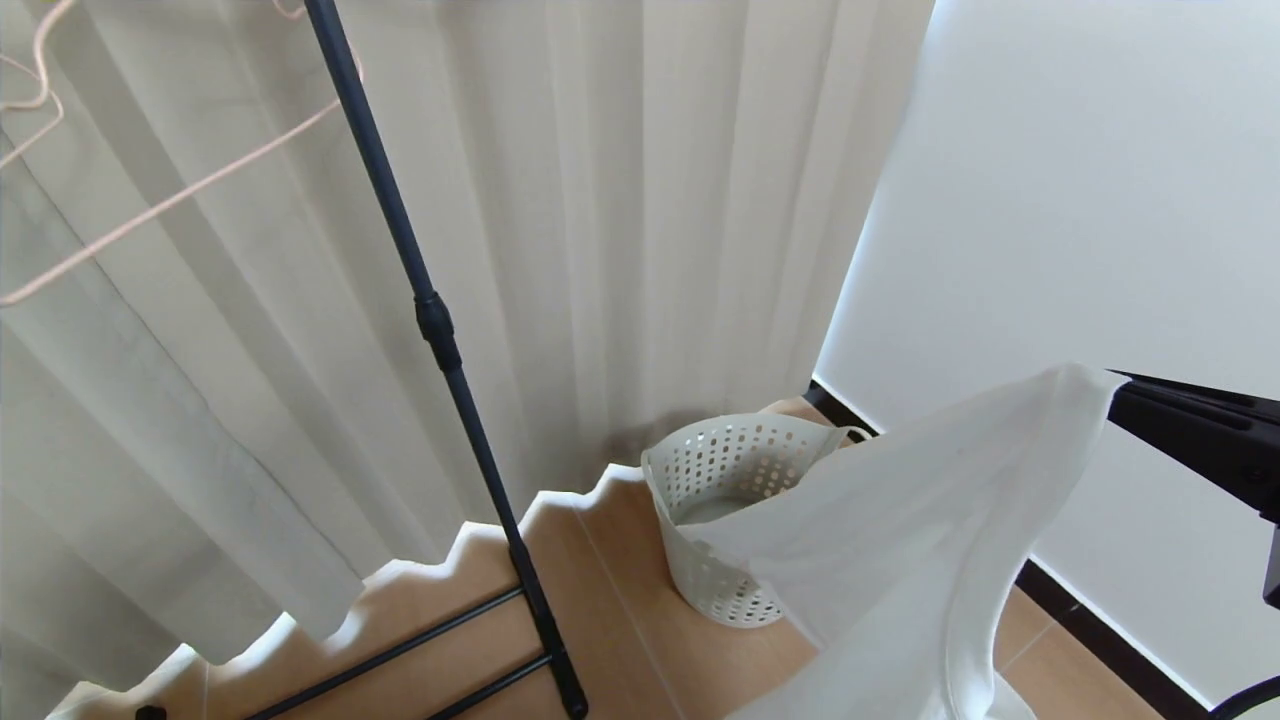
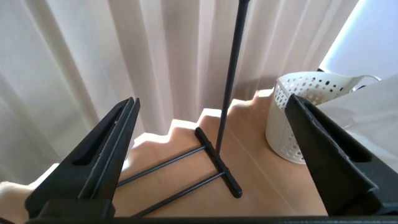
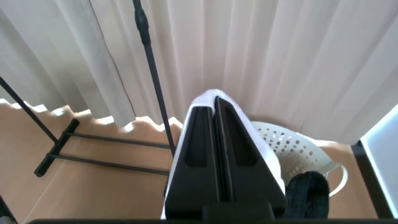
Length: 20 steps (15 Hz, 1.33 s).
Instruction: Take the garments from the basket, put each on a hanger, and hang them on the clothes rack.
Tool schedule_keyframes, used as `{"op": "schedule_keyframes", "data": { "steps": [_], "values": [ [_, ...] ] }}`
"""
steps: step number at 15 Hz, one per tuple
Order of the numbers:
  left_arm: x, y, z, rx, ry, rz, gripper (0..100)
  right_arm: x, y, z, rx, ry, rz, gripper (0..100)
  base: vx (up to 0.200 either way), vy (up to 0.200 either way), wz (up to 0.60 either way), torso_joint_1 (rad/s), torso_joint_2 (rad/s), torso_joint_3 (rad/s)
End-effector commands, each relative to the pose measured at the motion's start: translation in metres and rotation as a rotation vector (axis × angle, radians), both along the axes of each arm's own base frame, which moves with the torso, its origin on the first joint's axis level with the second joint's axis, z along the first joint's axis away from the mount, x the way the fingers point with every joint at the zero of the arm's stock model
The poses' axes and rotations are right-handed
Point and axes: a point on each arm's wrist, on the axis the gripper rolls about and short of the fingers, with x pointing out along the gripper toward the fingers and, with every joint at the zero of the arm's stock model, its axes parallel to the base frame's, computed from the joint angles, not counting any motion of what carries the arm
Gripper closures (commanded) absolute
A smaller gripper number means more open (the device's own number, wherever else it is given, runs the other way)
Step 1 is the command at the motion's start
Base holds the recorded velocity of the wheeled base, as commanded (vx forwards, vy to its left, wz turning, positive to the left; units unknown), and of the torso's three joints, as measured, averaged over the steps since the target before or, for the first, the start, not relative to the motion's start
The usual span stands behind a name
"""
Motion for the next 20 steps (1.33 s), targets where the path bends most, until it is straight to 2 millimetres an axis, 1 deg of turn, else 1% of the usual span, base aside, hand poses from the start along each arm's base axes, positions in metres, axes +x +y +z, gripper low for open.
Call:
{"op": "schedule_keyframes", "data": {
  "steps": [1, 7, 14, 20],
  "values": [
    [0.0001, 0.0000, 0.0001, 0.000, 0.000, 0.000, 0, 0.0007, 0.0005, -0.0004, -0.002, 0.002, 0.001, 100, 0.000, 0.000, 0.00, 0.139, -0.47, -0.134],
    [0.0001, 0.0000, 0.0001, 0.000, 0.000, 0.002, 0, 0.0010, 0.0007, -0.0012, -0.004, 0.006, 0.001, 100, 0.000, 0.000, 0.00, 0.162, -0.49, -0.147],
    [0.0001, 0.0000, 0.0001, 0.000, 0.000, 0.002, 0, 0.0010, 0.0007, -0.0016, -0.005, 0.007, 0.001, 100, 0.000, 0.000, 0.00, 0.207, -0.53, -0.303],
    [0.0001, 0.0000, 0.0001, 0.000, 0.000, 0.000, 0, 0.0025, 0.0017, -0.0039, -0.012, 0.015, 0.001, 100, 0.000, 0.000, 0.00, 0.253, -0.59, -0.338]
  ]
}}
